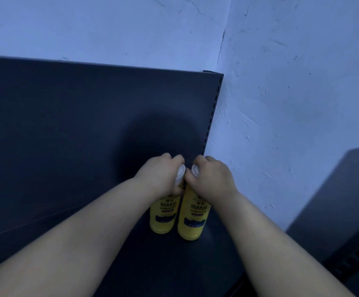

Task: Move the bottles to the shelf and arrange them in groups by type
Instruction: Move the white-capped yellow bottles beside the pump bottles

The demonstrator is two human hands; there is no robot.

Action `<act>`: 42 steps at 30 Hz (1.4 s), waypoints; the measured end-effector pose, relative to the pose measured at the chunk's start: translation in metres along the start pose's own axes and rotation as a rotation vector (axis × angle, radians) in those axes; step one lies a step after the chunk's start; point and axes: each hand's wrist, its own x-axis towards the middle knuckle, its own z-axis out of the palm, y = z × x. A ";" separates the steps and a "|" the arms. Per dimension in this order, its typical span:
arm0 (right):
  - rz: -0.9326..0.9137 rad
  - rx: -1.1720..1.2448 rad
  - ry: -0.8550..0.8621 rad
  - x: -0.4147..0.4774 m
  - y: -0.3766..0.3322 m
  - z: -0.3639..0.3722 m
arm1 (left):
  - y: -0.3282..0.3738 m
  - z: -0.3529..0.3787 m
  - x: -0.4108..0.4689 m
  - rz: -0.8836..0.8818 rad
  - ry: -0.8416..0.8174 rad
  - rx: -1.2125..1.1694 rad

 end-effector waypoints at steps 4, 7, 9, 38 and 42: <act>-0.032 0.064 0.069 -0.024 -0.018 -0.009 | 0.003 -0.001 -0.031 -0.005 0.063 0.008; -0.047 0.093 0.113 -0.048 -0.041 -0.016 | -0.004 -0.002 -0.069 -0.001 0.109 -0.022; -0.065 0.114 0.118 -0.067 -0.066 -0.024 | -0.013 -0.007 -0.101 -0.005 0.121 -0.051; -0.564 0.524 -0.158 -0.298 -0.558 -0.075 | -0.218 -0.122 -0.652 -0.579 0.307 0.074; -0.630 0.531 -0.154 -0.304 -0.587 -0.070 | -0.231 -0.124 -0.672 -0.667 0.331 0.099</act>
